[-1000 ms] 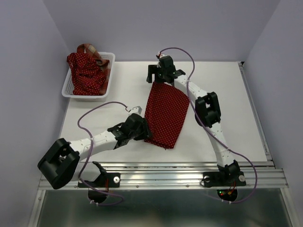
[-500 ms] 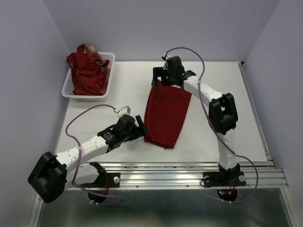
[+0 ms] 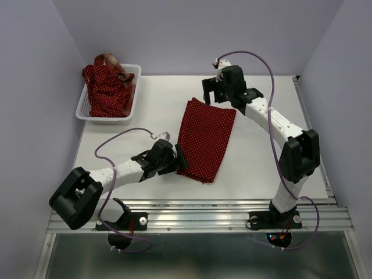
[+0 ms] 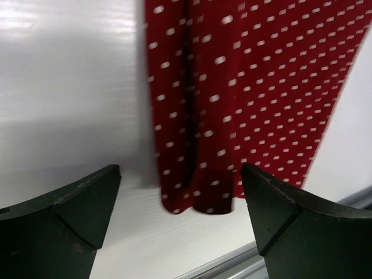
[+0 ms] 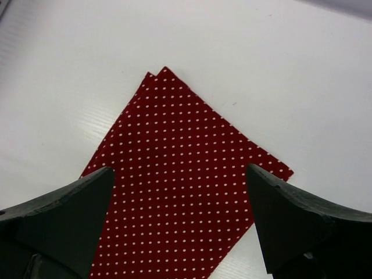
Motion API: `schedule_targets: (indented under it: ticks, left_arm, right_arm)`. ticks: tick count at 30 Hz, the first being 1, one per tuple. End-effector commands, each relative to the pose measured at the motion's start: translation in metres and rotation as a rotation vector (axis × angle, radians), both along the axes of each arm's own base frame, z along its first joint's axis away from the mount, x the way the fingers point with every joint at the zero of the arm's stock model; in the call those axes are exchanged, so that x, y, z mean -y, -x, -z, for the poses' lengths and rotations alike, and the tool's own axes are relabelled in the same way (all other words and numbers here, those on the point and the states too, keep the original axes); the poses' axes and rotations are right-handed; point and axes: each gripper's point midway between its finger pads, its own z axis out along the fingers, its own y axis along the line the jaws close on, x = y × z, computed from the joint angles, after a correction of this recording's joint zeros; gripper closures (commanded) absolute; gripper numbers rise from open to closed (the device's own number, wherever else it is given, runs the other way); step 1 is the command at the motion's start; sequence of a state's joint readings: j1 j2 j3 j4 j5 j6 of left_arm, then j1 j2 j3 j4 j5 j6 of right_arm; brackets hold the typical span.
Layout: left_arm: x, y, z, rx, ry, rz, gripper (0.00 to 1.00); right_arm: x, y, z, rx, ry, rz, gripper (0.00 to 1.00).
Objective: Fold and stack the skirts
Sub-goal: Fold the skirt
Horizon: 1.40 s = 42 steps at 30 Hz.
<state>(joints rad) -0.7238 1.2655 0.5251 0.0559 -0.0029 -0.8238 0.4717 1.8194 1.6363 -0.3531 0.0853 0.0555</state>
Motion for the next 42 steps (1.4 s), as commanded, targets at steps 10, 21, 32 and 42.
schedule_targets:
  ticks: [10, 21, 32, 42]
  left_arm:
    - [0.022, -0.017, -0.018, 0.004, 0.047, 0.019, 0.01]
    - [0.023, -0.025, 0.0, -0.029, -0.058, 0.054, 0.49]
    - [-0.007, -0.057, 0.011, -0.019, -0.248, 0.022, 0.87]
    - [-0.034, -0.146, -0.002, 0.137, -0.463, 0.237, 0.96]
  right_arm:
    - [0.015, -0.055, 0.039, -0.141, -0.22, -0.083, 0.0]
    - [0.016, -0.108, 0.112, -0.285, -0.275, -0.054, 0.0]
    - [0.045, -0.052, 0.177, -0.451, -0.184, 0.053, 0.0]
    - [0.079, 0.044, 0.182, -0.51, -0.232, 0.248, 0.0]
